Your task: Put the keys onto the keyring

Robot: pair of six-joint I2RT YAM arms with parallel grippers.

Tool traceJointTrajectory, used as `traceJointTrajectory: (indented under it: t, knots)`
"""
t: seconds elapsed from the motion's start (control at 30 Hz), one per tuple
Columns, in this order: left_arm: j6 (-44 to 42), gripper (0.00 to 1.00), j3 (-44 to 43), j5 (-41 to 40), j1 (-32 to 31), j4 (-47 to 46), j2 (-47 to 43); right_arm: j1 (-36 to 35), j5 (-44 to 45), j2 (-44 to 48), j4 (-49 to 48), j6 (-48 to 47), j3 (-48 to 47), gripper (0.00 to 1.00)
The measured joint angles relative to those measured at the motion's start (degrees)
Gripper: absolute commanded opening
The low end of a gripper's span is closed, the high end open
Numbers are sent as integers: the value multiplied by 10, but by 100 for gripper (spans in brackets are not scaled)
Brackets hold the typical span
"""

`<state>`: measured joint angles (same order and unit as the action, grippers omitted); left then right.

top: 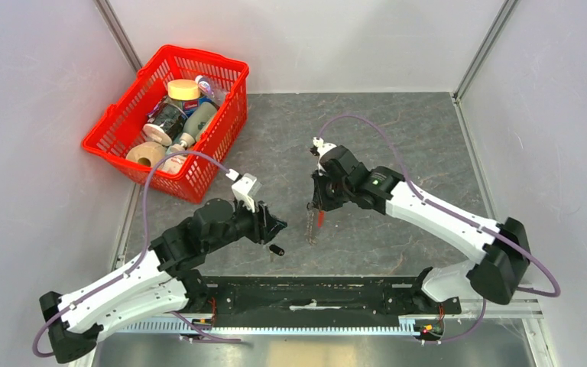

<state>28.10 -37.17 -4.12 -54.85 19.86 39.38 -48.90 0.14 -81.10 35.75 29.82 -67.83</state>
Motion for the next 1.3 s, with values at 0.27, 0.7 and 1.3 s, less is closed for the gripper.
traceJointTrajectory:
  t: [0.27,0.7,1.3]
  knots:
    - [0,52,-29,51,0,11,-57,0,-126,99,12,-57,0,0]
    - [32,52,-45,138,0,-20,-124,0,-329,186,50,-122,-48,0]
    - [91,54,-33,266,0,-176,-97,0,-505,213,70,-169,-74,0]
